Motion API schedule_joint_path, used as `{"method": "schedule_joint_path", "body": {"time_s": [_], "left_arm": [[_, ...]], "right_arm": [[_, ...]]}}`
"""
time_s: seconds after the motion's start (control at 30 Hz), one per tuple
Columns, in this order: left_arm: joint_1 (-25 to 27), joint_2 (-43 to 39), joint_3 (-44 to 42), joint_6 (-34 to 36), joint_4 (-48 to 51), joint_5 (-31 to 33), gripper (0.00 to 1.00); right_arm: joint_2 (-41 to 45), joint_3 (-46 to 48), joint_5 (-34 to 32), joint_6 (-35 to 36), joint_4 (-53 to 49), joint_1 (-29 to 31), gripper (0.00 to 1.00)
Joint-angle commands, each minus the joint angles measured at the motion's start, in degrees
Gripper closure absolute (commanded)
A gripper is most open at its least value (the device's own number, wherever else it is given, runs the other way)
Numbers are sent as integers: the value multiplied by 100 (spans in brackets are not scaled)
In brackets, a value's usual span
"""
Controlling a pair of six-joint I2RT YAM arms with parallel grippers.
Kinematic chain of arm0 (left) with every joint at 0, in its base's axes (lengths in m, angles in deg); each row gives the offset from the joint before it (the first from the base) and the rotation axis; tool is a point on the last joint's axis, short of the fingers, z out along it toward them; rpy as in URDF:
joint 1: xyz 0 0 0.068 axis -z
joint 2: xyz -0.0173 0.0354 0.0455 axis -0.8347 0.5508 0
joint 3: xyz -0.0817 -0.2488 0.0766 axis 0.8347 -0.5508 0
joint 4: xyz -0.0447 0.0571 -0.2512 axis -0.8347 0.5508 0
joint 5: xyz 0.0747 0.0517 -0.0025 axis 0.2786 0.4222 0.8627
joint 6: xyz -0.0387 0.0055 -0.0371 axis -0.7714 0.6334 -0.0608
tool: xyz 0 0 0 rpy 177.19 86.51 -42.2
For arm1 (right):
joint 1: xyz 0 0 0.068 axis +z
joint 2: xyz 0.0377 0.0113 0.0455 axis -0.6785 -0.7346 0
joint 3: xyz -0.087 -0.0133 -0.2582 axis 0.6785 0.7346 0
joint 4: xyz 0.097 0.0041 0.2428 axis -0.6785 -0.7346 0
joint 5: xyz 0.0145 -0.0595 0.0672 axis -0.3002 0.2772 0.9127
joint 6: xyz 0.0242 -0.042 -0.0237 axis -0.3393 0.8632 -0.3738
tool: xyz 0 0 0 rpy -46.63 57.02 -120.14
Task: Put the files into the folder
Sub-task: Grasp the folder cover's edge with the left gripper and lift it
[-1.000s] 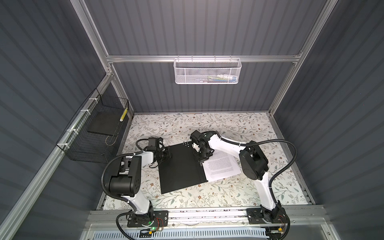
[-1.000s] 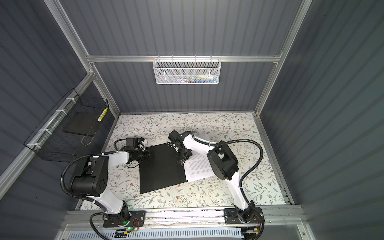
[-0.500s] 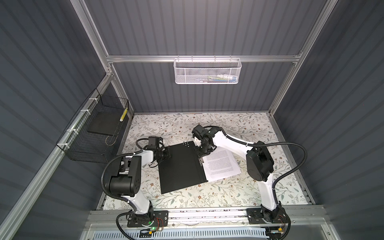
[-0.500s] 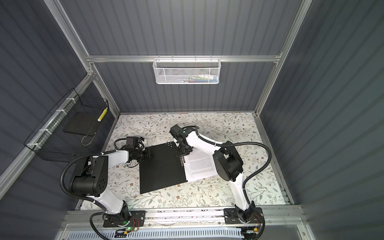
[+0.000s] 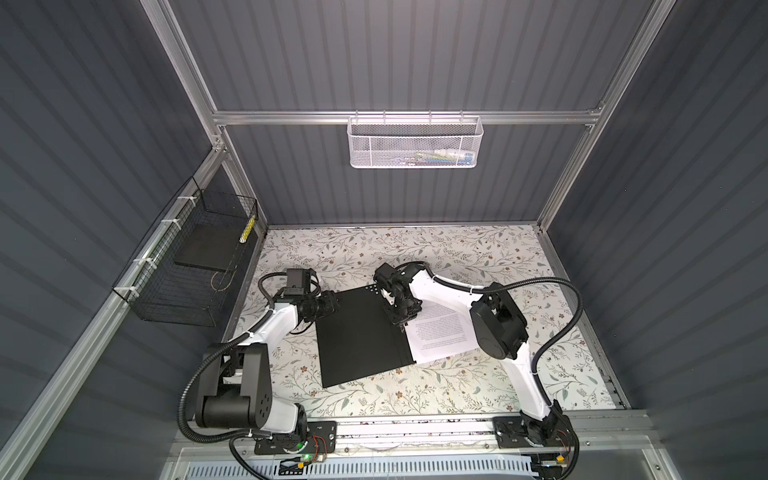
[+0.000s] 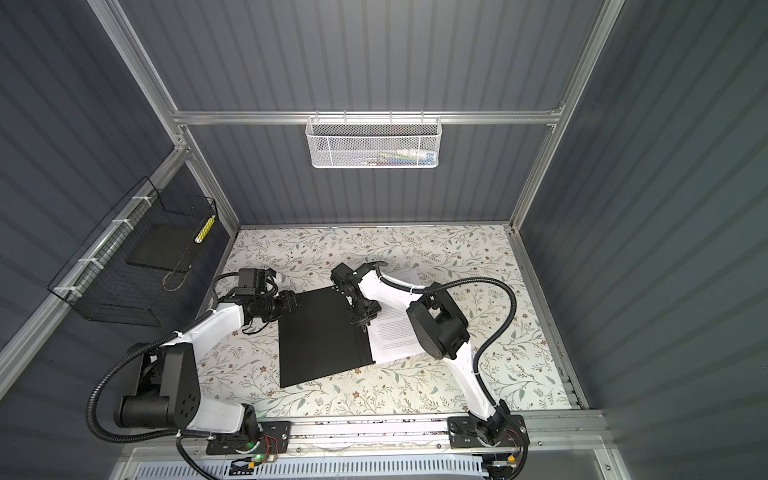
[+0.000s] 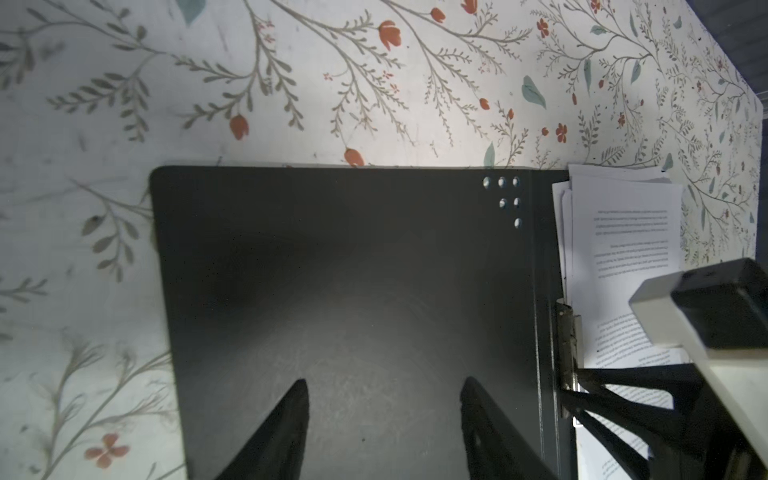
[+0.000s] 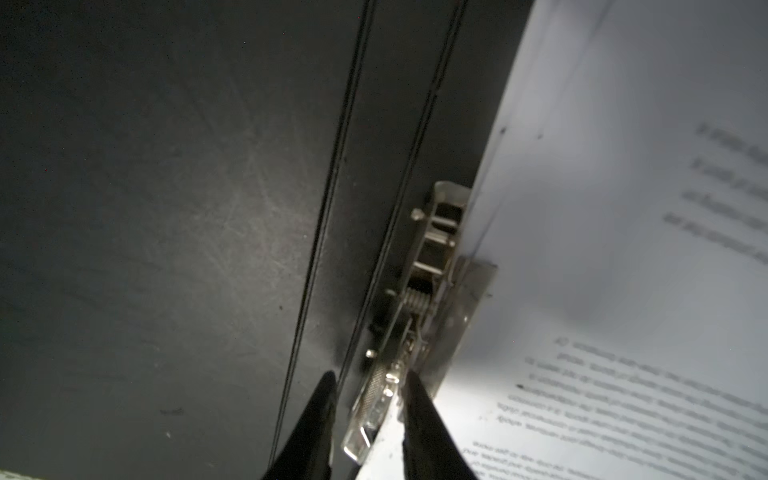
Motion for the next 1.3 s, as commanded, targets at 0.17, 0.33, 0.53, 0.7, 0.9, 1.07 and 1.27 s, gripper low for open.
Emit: {"method": "schedule_joint_path", "body": {"time_s": [0.17,0.33,0.53,0.7,0.9,1.07,1.27], "left_arm": [[-208,-392,-276,39,436,114,37],[-234,-475,-355,-7,449,120,29],[-259,-507,-347,-24,475,127,1],[-261,-515,-355,-25,475,134,1],[-261,-530,-307,-18,458,107,1],[-261,-502,-227,-6,449,48,1],[-261,-548,-99,-18,495,78,1]], "right_arm": [[-210,-139,-279,85,-143,75,73],[-399,-226,-350,69,-190,101,87],[-578,-340,-439,-7,-394,125,87],[-614,-287,-424,-71,-365,130,80],[-632,-405,-449,-162,-339,111,93],[-307,-334,-343,-290,-130,16,100],[191,-279,-360,-379,-7,-205,100]]}}
